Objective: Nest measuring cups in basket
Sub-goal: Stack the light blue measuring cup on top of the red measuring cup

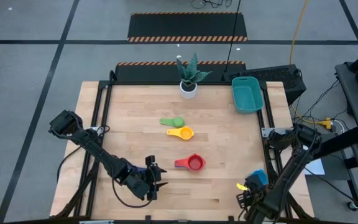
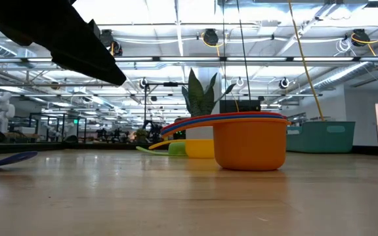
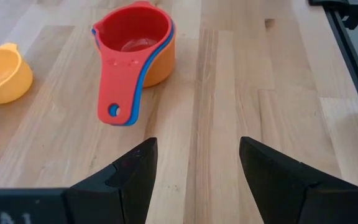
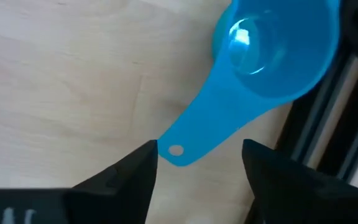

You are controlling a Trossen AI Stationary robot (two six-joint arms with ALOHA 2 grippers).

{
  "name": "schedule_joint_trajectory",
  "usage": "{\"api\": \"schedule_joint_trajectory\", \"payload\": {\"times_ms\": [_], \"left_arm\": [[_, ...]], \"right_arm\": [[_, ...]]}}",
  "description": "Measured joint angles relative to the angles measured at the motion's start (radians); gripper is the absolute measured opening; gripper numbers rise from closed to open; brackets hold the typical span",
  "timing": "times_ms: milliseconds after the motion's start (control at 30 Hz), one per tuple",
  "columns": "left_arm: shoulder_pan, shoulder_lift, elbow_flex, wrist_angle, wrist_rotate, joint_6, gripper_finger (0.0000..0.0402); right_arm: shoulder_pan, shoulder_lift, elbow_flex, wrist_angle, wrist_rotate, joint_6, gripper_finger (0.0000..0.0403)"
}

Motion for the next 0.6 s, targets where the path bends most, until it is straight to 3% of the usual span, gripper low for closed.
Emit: {"api": "schedule_joint_trajectory", "payload": {"times_ms": [333,600], "left_arm": [[0.000,0.000,0.000,0.000,0.000,0.020,0.0230],[0.000,0.000,0.000,-0.001,-0.007,0.026,0.0230]], "right_arm": [[-0.001,0.000,-0.122,0.187,-0.050,0.002,0.0242],[-0.001,0.000,-0.133,0.193,-0.052,-0.014,0.0242]]}}
